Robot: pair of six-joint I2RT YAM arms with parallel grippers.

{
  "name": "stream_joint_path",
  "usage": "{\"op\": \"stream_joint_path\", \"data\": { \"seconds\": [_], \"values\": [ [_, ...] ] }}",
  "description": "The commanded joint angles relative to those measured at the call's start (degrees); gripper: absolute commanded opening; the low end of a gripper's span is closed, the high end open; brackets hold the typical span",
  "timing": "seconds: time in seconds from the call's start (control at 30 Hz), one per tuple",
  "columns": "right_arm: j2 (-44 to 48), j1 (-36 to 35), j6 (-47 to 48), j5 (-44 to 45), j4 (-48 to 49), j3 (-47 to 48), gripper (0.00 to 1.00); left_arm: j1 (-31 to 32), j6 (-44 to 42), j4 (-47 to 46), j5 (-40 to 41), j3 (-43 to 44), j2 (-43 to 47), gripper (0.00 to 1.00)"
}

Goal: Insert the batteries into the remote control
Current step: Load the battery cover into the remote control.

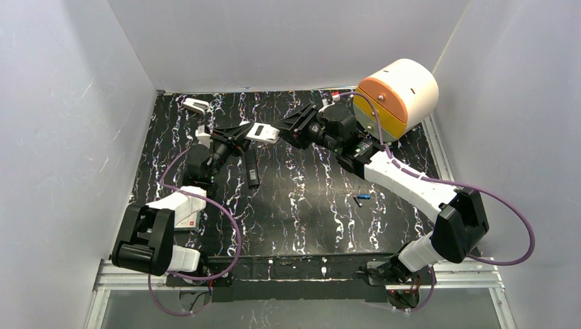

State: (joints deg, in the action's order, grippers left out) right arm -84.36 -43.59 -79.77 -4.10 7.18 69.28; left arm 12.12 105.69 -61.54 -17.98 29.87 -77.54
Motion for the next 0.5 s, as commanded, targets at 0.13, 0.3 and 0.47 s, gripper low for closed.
{"op": "stream_joint_path", "data": {
  "seconds": [0.13,0.3,0.47],
  "values": [
    [1.11,-0.09,2.22,2.09,-6.66,2.16,0.45,-0.08,6.08,-3.53,1.28,-0.68,-0.02,0.00],
    [1.71,-0.09,2.34,2.34,-7.09,1.94,0.45,-0.08,6.13,-3.54,1.52,-1.12,-0.15,0.00],
    [2.54,-0.09,2.33,2.56,-7.10,1.30,0.45,-0.08,6.06,-3.56,1.42,-1.13,-0.42,0.00]
  ]
}}
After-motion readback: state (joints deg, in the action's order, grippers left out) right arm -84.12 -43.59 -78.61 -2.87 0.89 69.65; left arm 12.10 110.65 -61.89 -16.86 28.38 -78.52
